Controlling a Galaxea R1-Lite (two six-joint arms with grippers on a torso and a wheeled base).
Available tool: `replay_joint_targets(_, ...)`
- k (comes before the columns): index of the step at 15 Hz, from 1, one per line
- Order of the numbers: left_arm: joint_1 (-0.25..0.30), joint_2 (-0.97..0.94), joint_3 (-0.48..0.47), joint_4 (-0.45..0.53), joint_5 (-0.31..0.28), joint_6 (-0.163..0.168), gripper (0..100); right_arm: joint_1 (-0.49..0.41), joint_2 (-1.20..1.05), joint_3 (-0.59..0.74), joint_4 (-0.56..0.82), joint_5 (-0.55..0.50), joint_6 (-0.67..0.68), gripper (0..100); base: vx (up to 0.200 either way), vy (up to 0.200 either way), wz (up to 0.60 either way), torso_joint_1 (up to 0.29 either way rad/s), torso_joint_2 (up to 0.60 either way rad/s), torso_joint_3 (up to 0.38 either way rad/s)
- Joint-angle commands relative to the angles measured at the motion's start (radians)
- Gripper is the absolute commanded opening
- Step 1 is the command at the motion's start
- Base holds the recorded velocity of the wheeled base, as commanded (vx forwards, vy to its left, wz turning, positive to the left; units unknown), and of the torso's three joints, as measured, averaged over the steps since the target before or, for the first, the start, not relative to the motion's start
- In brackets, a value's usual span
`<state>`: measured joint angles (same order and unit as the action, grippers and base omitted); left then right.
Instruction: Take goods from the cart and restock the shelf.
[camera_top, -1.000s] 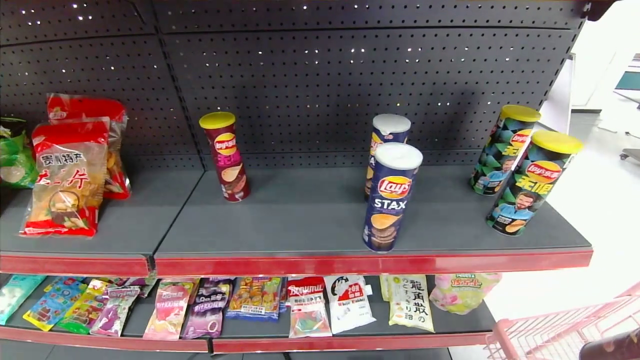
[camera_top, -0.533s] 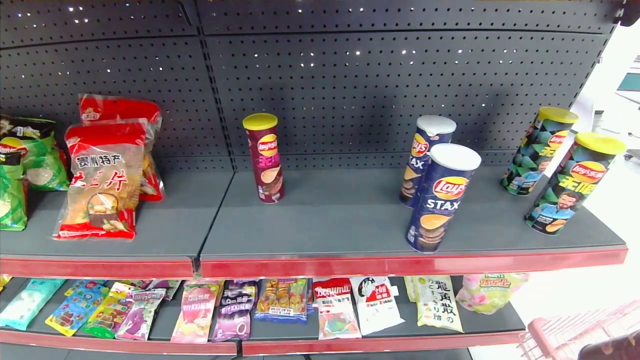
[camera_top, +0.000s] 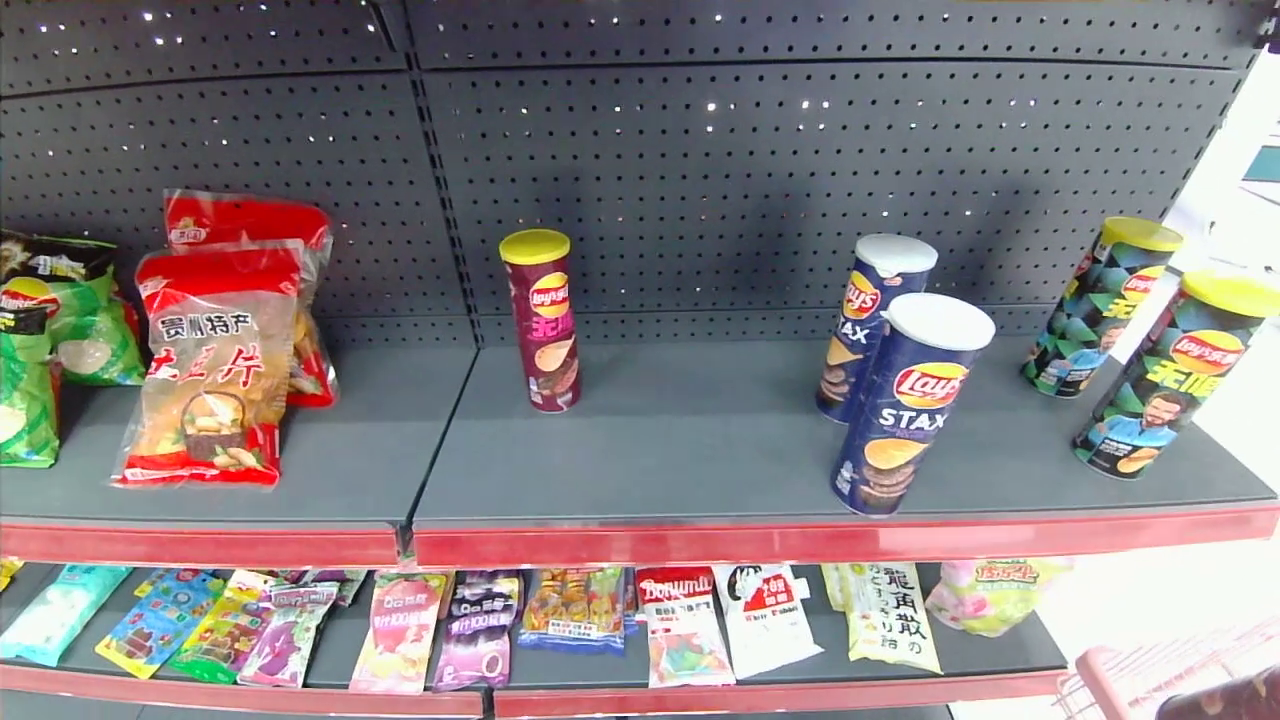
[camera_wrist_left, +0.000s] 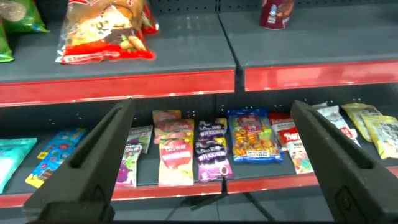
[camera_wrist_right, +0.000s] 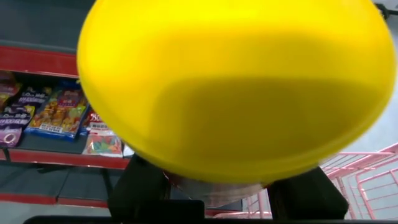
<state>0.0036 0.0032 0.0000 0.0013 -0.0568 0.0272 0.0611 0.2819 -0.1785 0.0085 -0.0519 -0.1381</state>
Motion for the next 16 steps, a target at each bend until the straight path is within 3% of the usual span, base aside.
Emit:
replay_joint_targets(1, -0.001, 0.0, 0.0, 0.0, 0.0, 0.0, 100, -0.001, 0.0, 0.004, -0.001, 0.0, 0.0, 0, 0.2, 0.0, 0.0, -0.017, 0.0, 0.002)
replay_joint_targets(14, -0.002, 0.029, -0.002, 0.002, 0.008, 0.007, 100, -0.009, -0.132, 0.005, 0.001, 0.006, -0.002, 0, 0.0, 0.0, 0.0, 0.0, 0.0, 0.0)
replay_joint_targets(16, -0.007, 0.138, -0.046, -0.001, -0.012, 0.022, 100, 0.009, -0.144, 0.013, 0.001, 0.012, -0.002, 0, 0.0, 0.0, 0.0, 0.0, 0.0, 0.0)
